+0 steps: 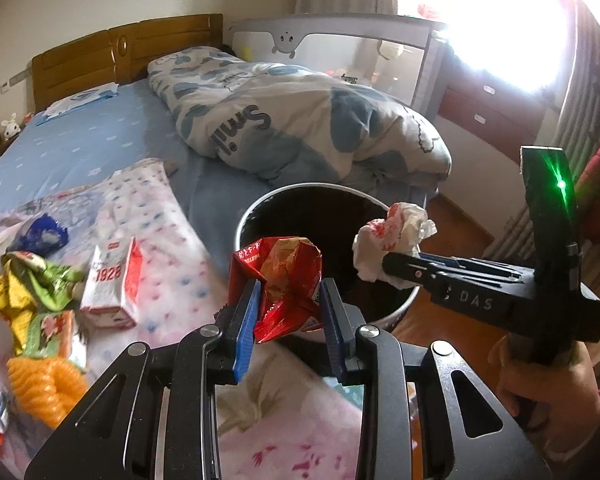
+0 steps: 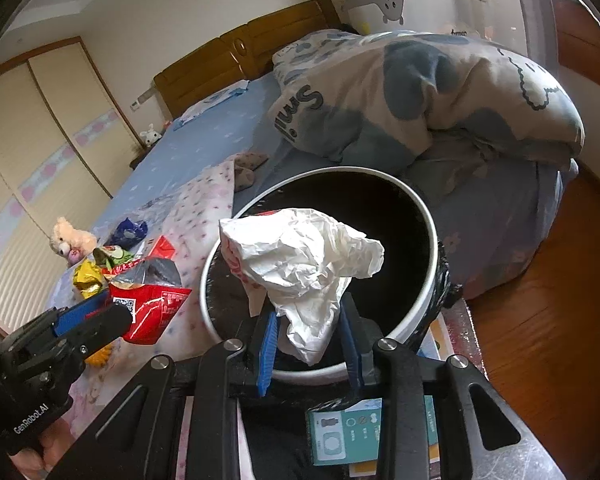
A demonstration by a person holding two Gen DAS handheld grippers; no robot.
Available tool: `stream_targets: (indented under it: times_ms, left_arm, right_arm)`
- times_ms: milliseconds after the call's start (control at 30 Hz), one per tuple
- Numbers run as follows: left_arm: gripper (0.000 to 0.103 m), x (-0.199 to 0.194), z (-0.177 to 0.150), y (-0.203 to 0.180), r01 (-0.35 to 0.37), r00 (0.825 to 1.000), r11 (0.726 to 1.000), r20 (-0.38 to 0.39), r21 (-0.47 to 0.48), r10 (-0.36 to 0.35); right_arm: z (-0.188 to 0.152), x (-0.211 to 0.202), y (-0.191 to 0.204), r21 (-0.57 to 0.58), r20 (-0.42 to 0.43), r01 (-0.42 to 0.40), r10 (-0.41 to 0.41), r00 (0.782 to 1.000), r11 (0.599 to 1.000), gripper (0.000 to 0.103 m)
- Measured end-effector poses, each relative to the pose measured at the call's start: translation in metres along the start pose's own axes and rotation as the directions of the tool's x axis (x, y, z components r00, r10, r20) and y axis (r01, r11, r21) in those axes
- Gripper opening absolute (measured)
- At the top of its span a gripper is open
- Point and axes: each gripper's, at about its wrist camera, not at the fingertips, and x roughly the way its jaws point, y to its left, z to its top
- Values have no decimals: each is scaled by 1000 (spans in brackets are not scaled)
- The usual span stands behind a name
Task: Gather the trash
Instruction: 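Carry both items over the bin and open both tools to drop them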
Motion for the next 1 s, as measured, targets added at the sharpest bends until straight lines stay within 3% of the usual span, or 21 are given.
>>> stream_targets:
  times_ms: [467,567,633,700,867,1000]
  left_arm:
    - [30,37,16,-3,26,999,1000,-45,-12,-26]
    - [40,41,16,-3,25,998,1000,-54,-10,-26]
    - [48,43,16,-1,22,998,1000,-58,-17,-23]
    - [53,42,15,1,16,998,1000,-57,-27,-18]
    - [72,33,4,12,-8,998,998,-60,-57,5]
    - [74,25,-9,18,-23,998,997,-67,-73,18]
  right_arm:
    - [21,17,-16,-13,-21,44,-44,999,999,31]
    - [24,20,-16,-16,-27,48,-48,998,999,34]
    - [25,22,-17,-20,-33,56,-57,998,998,50]
    - [25,22,-18,-16,-29,57,-57,998,998,58]
    - [26,14,-19,-6,-3,68,-68,998,998,58]
    - [22,5,-14,13,26,57,-58,998,998,68]
